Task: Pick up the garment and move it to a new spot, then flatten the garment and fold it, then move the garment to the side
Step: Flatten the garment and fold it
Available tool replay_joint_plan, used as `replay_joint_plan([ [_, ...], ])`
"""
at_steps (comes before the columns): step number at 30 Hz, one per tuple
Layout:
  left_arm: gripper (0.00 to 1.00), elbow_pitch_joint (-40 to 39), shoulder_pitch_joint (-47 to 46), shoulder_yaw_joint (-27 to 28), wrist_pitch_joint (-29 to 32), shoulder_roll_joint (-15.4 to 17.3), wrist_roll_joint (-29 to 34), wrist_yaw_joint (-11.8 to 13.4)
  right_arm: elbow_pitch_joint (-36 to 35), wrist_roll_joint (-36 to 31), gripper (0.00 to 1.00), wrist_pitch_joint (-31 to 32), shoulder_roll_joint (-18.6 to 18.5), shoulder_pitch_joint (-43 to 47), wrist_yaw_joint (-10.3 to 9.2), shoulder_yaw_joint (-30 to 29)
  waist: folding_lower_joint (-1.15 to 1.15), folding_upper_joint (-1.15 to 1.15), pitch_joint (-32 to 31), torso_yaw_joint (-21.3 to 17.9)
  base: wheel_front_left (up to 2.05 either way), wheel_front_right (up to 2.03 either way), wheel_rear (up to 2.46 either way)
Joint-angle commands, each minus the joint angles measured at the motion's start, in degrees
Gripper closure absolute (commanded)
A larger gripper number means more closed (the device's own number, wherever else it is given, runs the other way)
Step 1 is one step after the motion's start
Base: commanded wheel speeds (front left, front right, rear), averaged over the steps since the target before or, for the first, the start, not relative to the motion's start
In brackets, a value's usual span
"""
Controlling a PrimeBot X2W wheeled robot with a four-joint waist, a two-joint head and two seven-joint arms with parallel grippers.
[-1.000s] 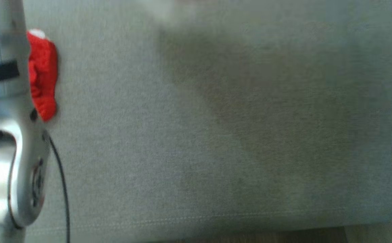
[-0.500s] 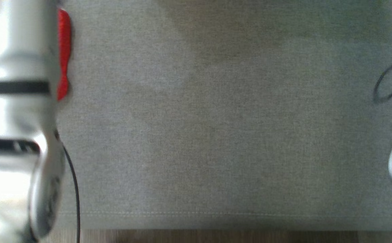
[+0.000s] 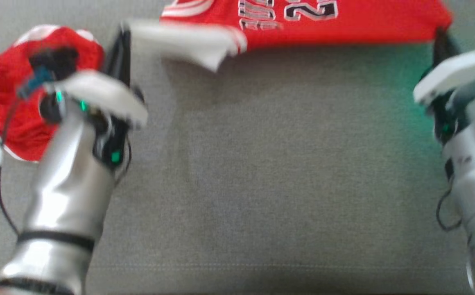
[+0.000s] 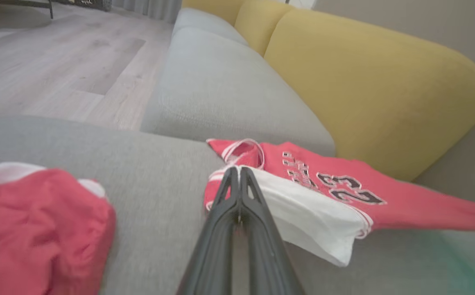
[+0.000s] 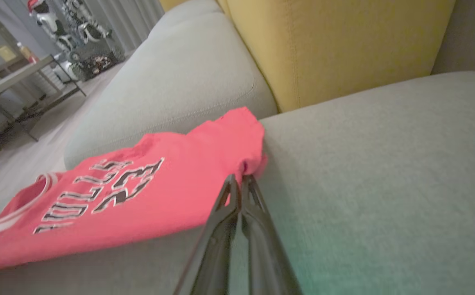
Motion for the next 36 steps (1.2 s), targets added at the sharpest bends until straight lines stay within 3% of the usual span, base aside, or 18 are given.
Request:
replay_joint_plan([
  [1,1.0,-3.4,1.8,-0.3,0.9,3.6,-1.3,-0.3,-1.4,0.5,1.0,1.3,-0.7,1.8,-0.04,2.8,0.0,0.0,-3.0,-0.9,0.0,0.0,0.0],
  [9,1.0,-9.7,12.8,-5.0,4.8,9.2,-4.7,-0.3,-4.8,5.5,1.0,5.2,-2.6,8.7,-0.04,9.2,0.0,0.0,-7.5,-1.5,0.0,0.0,0.0],
  [36,1.0,-38.4,34.1,-14.1,28.9,25.4,-22.2,-0.4,-18.0,16.0,1.0,13.8,-20.2,21.8,-0.04,40.5,0.0,0.0,-18.3,-0.1,0.0,0.0,0.0],
])
